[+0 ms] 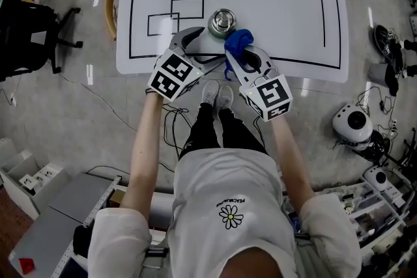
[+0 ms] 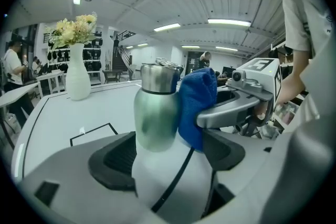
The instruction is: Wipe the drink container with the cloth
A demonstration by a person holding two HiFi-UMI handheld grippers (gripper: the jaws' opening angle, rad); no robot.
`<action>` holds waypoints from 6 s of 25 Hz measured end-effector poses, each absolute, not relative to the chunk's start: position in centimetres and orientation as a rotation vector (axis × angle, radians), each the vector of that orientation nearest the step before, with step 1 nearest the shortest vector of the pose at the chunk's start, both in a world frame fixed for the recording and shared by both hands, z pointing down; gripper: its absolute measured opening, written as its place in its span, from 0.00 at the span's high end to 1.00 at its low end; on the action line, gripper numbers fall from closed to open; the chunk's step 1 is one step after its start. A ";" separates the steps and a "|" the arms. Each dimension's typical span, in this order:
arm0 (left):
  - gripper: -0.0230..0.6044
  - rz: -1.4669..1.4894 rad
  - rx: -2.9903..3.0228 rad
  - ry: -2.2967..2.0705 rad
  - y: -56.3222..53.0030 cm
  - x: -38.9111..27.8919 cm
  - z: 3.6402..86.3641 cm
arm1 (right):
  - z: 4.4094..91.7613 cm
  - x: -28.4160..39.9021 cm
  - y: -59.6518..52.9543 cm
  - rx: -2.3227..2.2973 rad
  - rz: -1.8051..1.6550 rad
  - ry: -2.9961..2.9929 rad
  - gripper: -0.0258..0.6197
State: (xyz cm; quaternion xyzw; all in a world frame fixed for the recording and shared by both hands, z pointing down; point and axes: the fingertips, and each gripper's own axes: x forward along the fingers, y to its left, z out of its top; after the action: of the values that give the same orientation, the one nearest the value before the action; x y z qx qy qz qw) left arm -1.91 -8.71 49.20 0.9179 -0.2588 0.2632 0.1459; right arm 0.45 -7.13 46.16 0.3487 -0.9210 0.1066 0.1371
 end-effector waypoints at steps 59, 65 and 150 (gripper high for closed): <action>0.36 0.746 2.649 -0.761 -9.2 -0.9 48.8 | 46.2 2.4 -8.7 1.121 0.277 -2.561 0.89; 0.36 0.814 2.649 -0.679 -9.7 0.1 49.8 | 46.1 2.3 -9.2 1.141 0.254 -2.553 0.89; 0.35 0.792 2.600 -0.803 -11.0 -2.4 49.4 | 40.2 0.1 -8.7 1.153 0.378 -2.639 0.89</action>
State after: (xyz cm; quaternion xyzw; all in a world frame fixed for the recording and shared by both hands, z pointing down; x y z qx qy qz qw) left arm -2.42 -11.05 49.39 0.9065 -0.2799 0.2763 0.1534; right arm 0.09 -8.72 40.21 0.3943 -0.9022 0.1291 0.1182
